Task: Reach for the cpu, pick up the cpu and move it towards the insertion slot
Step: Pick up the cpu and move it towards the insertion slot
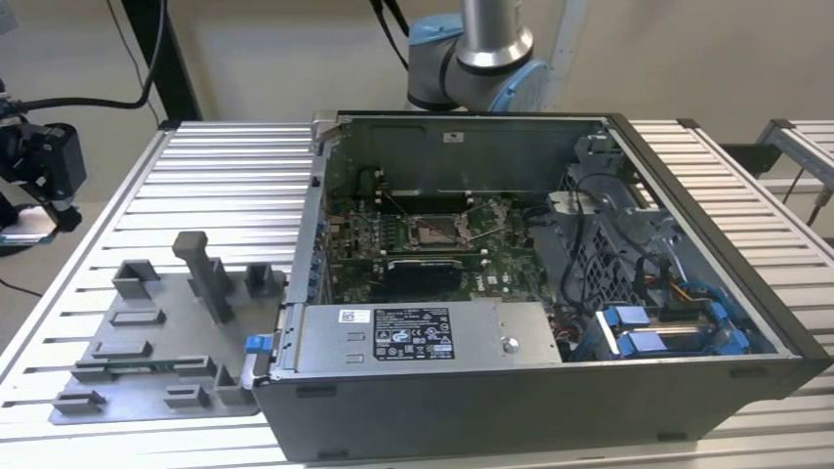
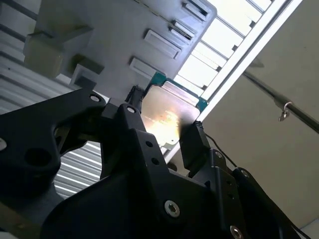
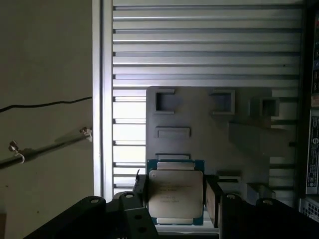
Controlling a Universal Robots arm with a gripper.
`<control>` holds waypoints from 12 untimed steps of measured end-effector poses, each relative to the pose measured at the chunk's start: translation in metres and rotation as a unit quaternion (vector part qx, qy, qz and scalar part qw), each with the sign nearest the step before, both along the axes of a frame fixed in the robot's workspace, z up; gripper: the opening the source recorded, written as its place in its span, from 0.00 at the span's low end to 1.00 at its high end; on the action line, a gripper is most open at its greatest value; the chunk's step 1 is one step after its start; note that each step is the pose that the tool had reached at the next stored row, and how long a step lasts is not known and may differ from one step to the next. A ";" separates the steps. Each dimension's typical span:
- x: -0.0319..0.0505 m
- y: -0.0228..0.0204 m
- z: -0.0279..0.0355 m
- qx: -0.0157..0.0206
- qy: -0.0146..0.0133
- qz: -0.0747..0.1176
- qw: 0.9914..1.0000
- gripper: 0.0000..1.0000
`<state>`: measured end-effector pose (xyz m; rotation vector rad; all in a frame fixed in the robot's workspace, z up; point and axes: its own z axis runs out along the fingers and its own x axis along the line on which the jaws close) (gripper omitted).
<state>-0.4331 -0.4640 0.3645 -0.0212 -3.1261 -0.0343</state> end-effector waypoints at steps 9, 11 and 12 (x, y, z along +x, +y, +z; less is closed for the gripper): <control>0.0000 0.0000 0.0161 0.000 0.000 0.000 1.000 0.00; 0.0000 0.0000 0.0209 0.000 0.000 0.000 1.000 0.00; 0.0000 0.0000 0.0233 0.000 0.000 0.000 1.000 0.00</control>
